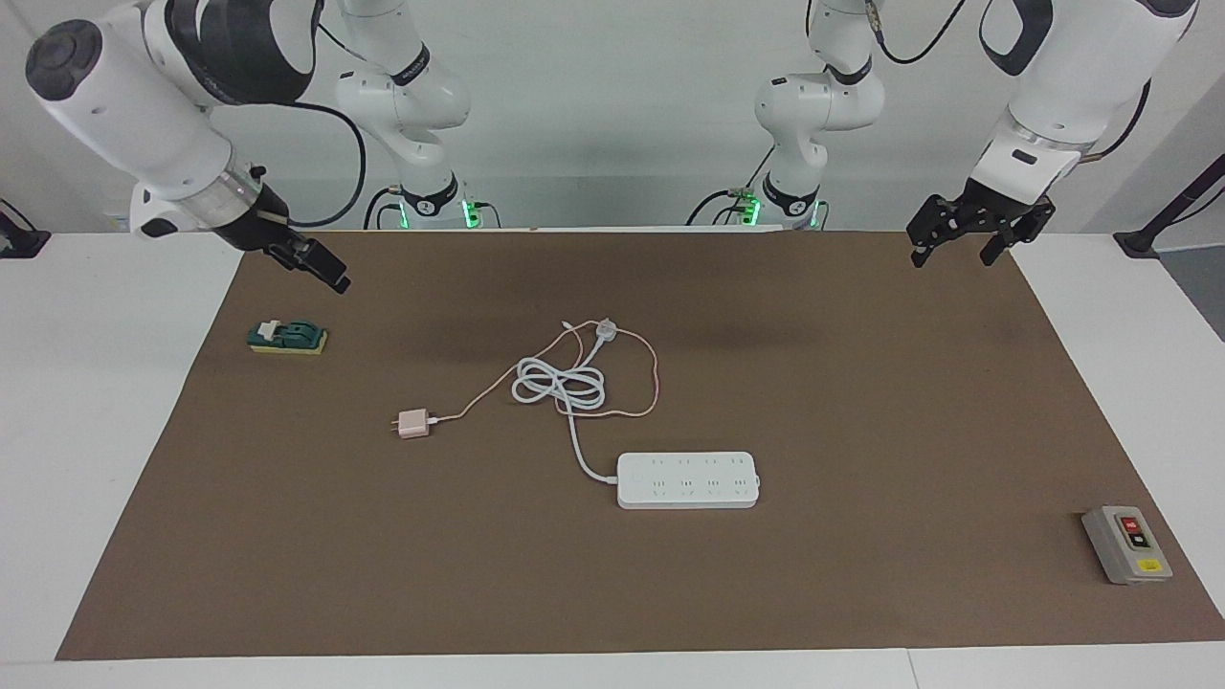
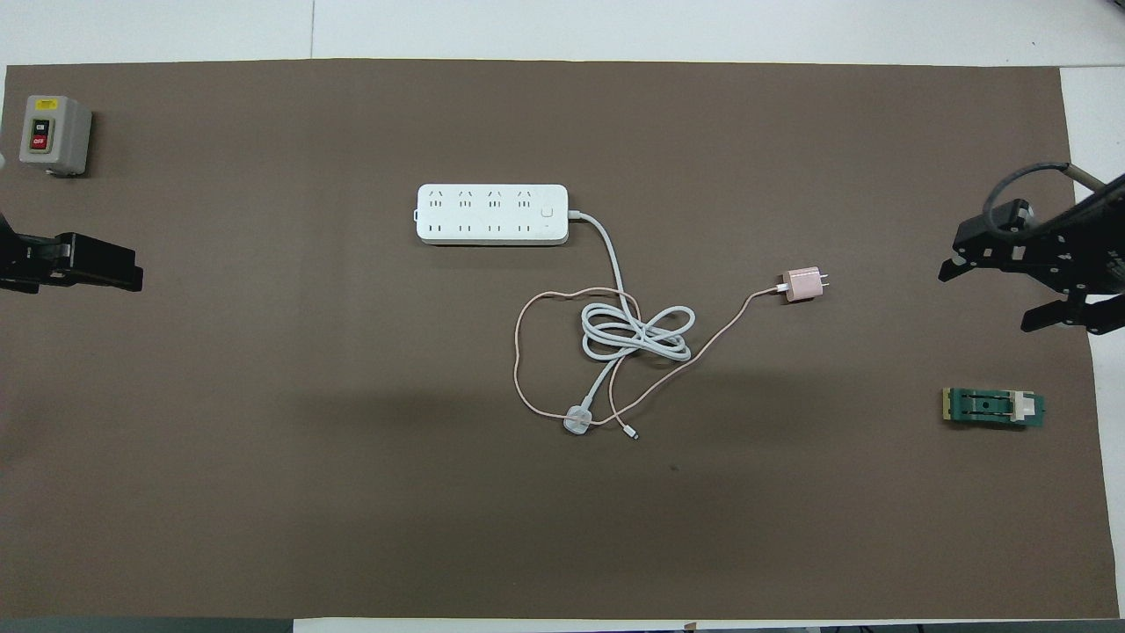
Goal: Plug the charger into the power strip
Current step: 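Move the right gripper over the pink plug while the left gripper advances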
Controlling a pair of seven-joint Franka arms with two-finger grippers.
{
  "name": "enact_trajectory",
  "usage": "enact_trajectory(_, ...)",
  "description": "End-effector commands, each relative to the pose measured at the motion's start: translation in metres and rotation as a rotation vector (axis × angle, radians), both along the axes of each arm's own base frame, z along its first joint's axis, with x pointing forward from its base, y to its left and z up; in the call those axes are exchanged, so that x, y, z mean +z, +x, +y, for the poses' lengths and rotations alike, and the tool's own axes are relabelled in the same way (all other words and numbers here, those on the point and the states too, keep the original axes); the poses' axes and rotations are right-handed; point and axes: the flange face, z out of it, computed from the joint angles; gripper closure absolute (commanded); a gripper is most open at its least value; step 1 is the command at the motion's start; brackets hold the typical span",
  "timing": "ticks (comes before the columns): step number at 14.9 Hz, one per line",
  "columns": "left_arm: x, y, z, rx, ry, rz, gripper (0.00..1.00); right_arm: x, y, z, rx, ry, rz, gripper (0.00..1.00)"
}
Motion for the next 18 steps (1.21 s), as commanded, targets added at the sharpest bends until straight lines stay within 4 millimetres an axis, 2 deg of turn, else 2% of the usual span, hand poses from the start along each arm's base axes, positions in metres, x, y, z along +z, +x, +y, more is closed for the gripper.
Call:
enact_trajectory(1,-0.001,-0.004,0.003,-0.007,0.011,-0.051,0.0,-0.037,0.019,-0.01,-0.183,0.079,0.063,0.0)
enact_trajectory(4,-0.013,0.002,0.002,-0.008,0.005,-0.152,0.0,-0.072,0.04,-0.012,-0.381,0.163,0.121,0.0)
enact_trajectory(7,-0.042,-0.002,-0.002,0.014,0.001,-0.203,0.0,-0.107,0.055,-0.013,-0.556,0.259,0.183,0.0)
enact_trajectory(10,-0.058,-0.004,-0.012,0.104,-0.068,-0.189,0.0,-0.157,0.063,-0.034,-0.647,0.318,0.266,0.0)
enact_trajectory(12,-0.065,-0.009,-0.019,0.119,-0.138,-0.163,0.0,-0.189,0.062,-0.035,-0.676,0.338,0.326,0.0)
enact_trajectory(14,-0.064,-0.017,-0.025,0.105,-0.139,-0.147,0.0,-0.213,0.06,-0.035,-0.73,0.387,0.346,0.0)
enact_trajectory(16,-0.064,-0.016,-0.022,0.114,-0.206,-0.146,0.0,-0.233,0.058,-0.035,-0.767,0.38,0.341,0.0)
enact_trajectory(18,-0.062,-0.019,-0.02,0.047,-0.317,-0.116,0.0,-0.246,0.06,-0.027,-0.774,0.393,0.354,0.0)
